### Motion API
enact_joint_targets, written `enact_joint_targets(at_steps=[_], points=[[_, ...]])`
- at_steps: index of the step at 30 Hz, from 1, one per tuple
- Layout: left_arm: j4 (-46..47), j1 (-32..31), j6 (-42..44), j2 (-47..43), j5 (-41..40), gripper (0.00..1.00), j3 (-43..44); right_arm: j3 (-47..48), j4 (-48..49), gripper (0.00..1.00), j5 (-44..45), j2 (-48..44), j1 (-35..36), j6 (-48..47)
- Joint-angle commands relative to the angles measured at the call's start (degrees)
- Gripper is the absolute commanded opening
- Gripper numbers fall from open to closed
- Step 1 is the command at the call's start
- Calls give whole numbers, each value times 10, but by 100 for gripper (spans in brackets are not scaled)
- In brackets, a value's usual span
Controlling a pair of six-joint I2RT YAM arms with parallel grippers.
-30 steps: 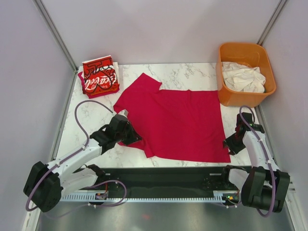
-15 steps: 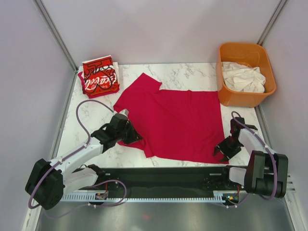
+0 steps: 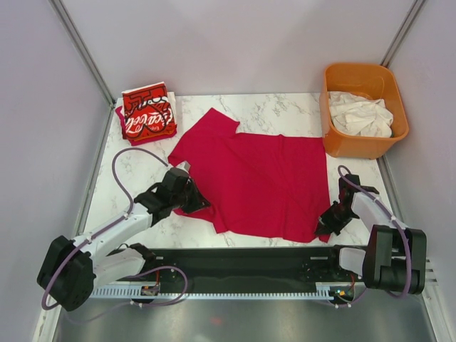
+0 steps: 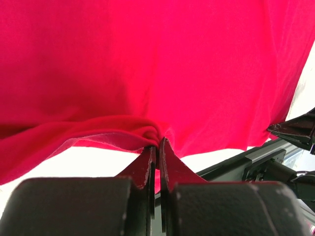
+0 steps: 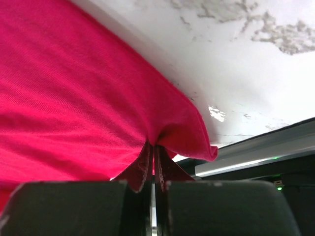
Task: Fold and stack the t-shirts
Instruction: Fold the tshirt
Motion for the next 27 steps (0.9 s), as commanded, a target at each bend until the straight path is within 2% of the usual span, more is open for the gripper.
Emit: enact_joint_targets(at_steps=[1, 8, 13, 15, 21, 27], points=[[-4, 3, 20, -23, 1, 2, 30, 17, 57, 1, 56, -20, 4, -32], [-163, 3, 57, -103, -28, 2, 125, 38, 34, 1, 81, -104, 4, -38], [-254, 3, 85, -145, -62, 2, 155, 84, 35, 2, 72, -122, -1, -36], [-280, 3, 92, -136, -78, 2, 169, 99, 49, 4, 71, -114, -1, -43], [-282, 3, 116, -65, -90, 2, 238, 144, 111, 6, 33, -62, -1, -43], [-266, 15, 149, 34, -109, 2, 315, 209, 166, 8, 11, 41, -1, -40]])
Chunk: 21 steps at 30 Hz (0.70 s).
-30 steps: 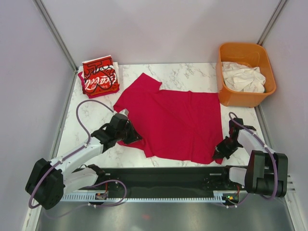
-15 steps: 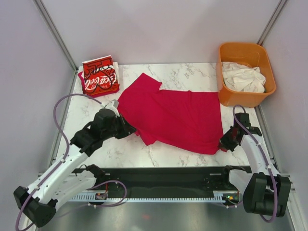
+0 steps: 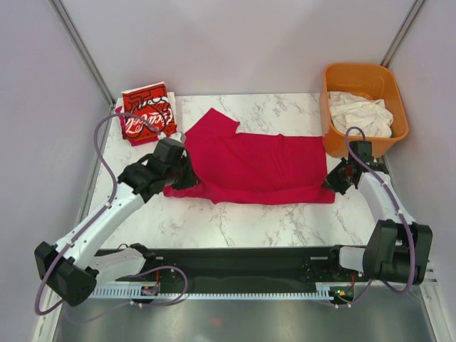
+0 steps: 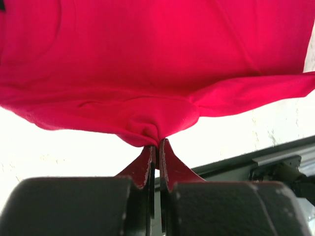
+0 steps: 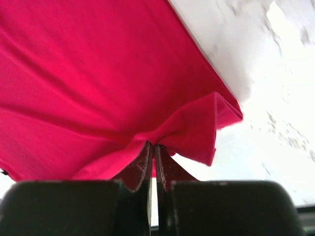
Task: Fold and stack the t-shirts
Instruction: Fold the tshirt
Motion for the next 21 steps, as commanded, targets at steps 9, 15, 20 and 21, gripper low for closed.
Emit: enact_joint_targets(at_steps=[9, 15, 20, 21], points=[[29, 75, 114, 201, -10, 2, 164, 117, 104, 10, -40, 181, 5, 24], [39, 133, 157, 383, 9, 2, 285, 144, 132, 82, -9, 245, 15, 41], [-4, 190, 170, 579, 98, 70, 465, 178, 145, 98, 0, 262, 18, 31], [-7, 195, 164, 580, 103, 99, 474, 181, 141, 98, 6, 241, 19, 23]])
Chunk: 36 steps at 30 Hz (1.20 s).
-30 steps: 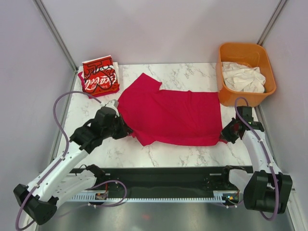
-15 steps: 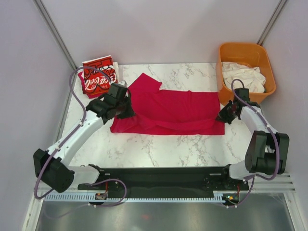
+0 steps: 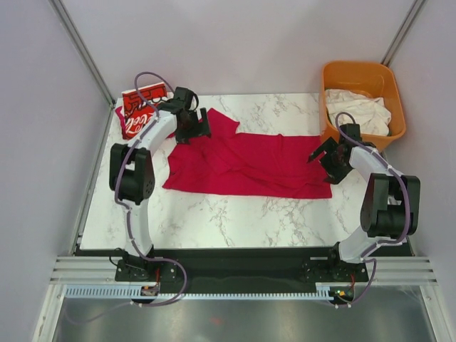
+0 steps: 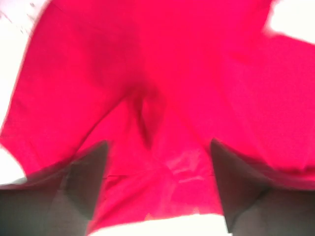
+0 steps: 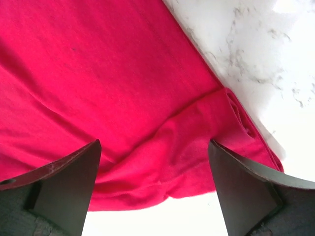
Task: Fold and stack the t-shirts
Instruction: Fold the tshirt
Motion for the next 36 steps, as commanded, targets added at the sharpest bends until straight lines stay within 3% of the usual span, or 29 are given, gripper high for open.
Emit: enact_joint_targets(at_steps=[1, 5, 6, 9, 10, 11, 13, 17, 26, 36], points=[[-28, 30, 17, 25, 46, 100, 51, 38, 56, 98, 17, -15, 0, -36], [-22, 34, 9, -67, -16, 100, -13, 8, 21, 98, 122, -135, 8, -92], [-16, 33, -2, -126, -28, 100, -34, -16, 20, 98, 154, -186, 14, -96], [27, 34, -27, -260, -45, 100, -173, -68, 27, 98, 131, -254, 31, -91], [27, 34, -27, -296, -46, 100, -262, -79, 25, 98, 120, -262, 35, -90], [89, 36, -59, -323, -44, 99, -302, -90, 24, 98, 107, -274, 43, -88], [122, 35, -87, -372, -20, 98, -395, -126, 21, 98, 83, -283, 48, -87], [164, 36, -112, -376, -8, 94, -492, -179, 31, 98, 59, -294, 52, -95], [218, 52, -118, -314, -31, 91, -509, -209, 54, 97, 22, -274, 52, -123], [218, 50, -36, -336, -118, 84, -467, -208, 65, 97, 4, -250, 52, -134]])
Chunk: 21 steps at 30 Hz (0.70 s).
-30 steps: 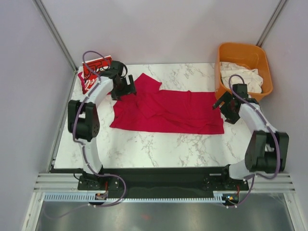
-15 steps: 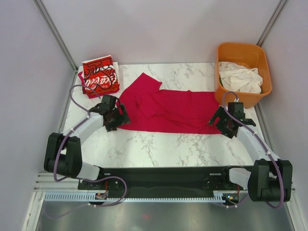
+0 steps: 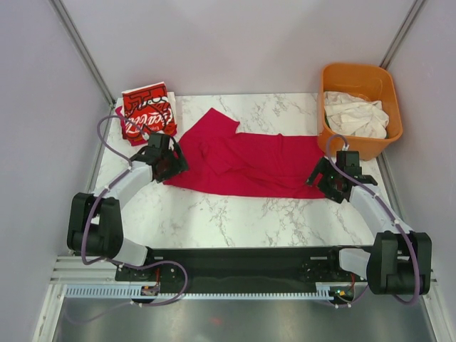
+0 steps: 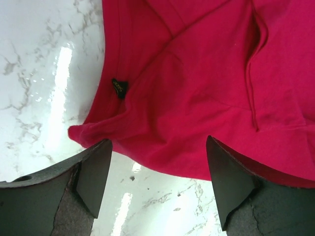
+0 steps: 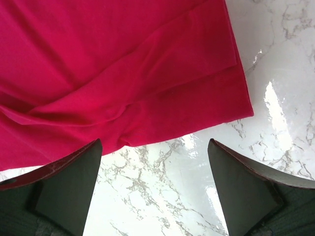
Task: Fold and stack the t-shirts
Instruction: Fold the tshirt
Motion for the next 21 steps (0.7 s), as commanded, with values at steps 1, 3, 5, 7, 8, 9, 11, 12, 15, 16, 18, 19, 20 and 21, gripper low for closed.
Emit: enact_joint_targets(at_steps=[1, 3, 5, 7, 8, 9, 11, 12, 15, 16, 18, 19, 20, 21], points=[[21, 2, 40, -15, -70, 84, 17, 9, 23, 97, -21, 16, 2, -13], [24, 2, 41, -6, -85, 84, 20, 8, 29, 97, -29, 21, 3, -13], [42, 2, 42, -2, -90, 83, 21, 9, 32, 96, -36, 27, 7, -15], [61, 2, 43, -6, -91, 82, 20, 9, 32, 96, -37, 32, 9, -18], [60, 2, 53, 1, -90, 82, 23, 9, 33, 96, -39, 34, 11, -18], [59, 2, 56, 12, -87, 82, 32, 9, 33, 96, -39, 33, 11, -19], [61, 2, 56, 33, -79, 78, 34, 7, 33, 96, -38, 31, 11, -19], [62, 3, 53, 39, -62, 77, 32, 7, 33, 96, -36, 29, 11, -18], [69, 2, 49, 59, -44, 71, 24, 8, 32, 96, -34, 28, 11, -19], [69, 1, 49, 64, -46, 71, 21, 9, 31, 96, -36, 29, 11, -20], [69, 1, 49, 75, -53, 72, 17, 9, 31, 96, -39, 28, 11, -21], [69, 1, 48, 78, -51, 71, 15, 9, 31, 96, -38, 28, 11, -20], [69, 2, 45, 78, -45, 67, 13, 9, 31, 96, -37, 28, 11, -22], [70, 1, 43, 78, -41, 65, 8, 9, 31, 96, -37, 29, 11, -22]])
